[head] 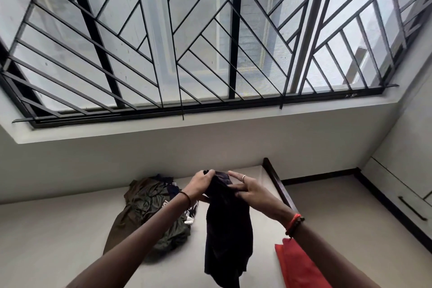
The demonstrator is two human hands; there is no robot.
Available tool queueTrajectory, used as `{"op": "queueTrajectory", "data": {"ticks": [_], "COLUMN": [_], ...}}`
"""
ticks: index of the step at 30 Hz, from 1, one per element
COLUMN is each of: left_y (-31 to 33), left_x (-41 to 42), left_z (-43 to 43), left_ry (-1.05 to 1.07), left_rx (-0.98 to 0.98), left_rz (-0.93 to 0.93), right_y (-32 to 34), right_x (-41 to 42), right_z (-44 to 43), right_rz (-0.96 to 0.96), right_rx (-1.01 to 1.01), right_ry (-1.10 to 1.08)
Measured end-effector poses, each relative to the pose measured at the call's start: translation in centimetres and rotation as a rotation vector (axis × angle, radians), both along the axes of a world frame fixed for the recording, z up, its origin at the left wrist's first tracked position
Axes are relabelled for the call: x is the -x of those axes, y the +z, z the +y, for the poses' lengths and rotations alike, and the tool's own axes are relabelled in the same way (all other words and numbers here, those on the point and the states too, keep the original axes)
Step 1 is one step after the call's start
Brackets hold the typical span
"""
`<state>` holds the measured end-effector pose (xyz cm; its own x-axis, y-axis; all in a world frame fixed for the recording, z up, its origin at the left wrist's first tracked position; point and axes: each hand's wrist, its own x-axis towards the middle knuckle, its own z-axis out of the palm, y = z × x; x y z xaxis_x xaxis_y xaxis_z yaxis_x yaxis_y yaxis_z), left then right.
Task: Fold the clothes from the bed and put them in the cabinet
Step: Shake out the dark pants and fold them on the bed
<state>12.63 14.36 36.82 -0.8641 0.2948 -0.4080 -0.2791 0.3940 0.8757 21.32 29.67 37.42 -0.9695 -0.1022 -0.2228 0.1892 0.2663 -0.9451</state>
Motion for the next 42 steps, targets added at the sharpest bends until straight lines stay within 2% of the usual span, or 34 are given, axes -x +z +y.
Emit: {"op": "queueTrajectory", "data": {"ticks": [6,10,13,15,17,20,25,30,32,34,35,36,38,39,41,42], "left_y": [-1.4,-1.5,-1.6,-1.7,-1.4,-1.4,-2.1,-1.9,-1.6,-1.0,-0.9,-0.8,-1.4,-1.7,-1.5,-1.4], "left_x": [0.1,-0.2,-0.3,-0.4,-0.9,-1.0,-0.5,-0.7,-0.9,-0.9,-0.6,-0.4,0.4,0.7,1.3,1.8], "left_z": [-0.7,-0.6,-0.4,0.1,0.5,0.7,0.1,-0.1,-0.6,-1.4,-2.0,-2.6,-3.6,-3.9,-4.2,-4.0], "left_ry": [0.09,0.086,-0.003,-0.018,0.011,0.098,0.157,0.168,0.062,-0.105,-0.204,-0.304,-0.435,-0.486,-0.622,-0.728], "left_rx": [-0.095,-0.096,0.02,0.038,-0.027,-0.162,-0.265,-0.413,-0.45,-0.393,-0.268,-0.061,0.474,0.645,0.755,0.792], "left_rz": [-0.04,0.017,0.104,0.124,0.123,0.018,-0.051,-0.163,-0.202,-0.183,-0.098,0.063,0.577,0.842,1.193,1.258], "right_y": [-1.6,-1.7,-1.3,-0.8,-1.1,-1.7,-2.1,-3.1,-3.1,-3.3,-3.3,-3.2,-3.2,-3.1,-3.1,-3.1], "right_x": [0.4,0.9,1.0,0.7,0.7,1.2,1.1,1.0,0.7,0.7,0.7,0.6,0.5,0.5,0.4,0.4], "right_z": [2.7,3.9,2.8,1.2,-0.2,-1.2,-1.1,-1.1,-1.0,-0.7,-0.6,-0.6,-0.6,-0.7,-1.2,-1.5], "right_rz": [-0.068,-0.037,0.045,0.112,0.161,0.203,0.171,0.196,0.203,0.204,0.199,0.194,0.186,0.183,0.19,0.188], "right_rx": [0.293,0.36,0.24,0.121,0.008,-0.181,-0.389,-0.428,-0.441,-0.41,-0.387,-0.363,-0.33,-0.328,-0.318,-0.314], "right_ry": [-0.318,-0.507,-0.46,-0.31,-0.185,-0.129,0.007,-0.027,-0.069,-0.086,-0.089,-0.09,-0.089,-0.08,-0.038,-0.015]}}
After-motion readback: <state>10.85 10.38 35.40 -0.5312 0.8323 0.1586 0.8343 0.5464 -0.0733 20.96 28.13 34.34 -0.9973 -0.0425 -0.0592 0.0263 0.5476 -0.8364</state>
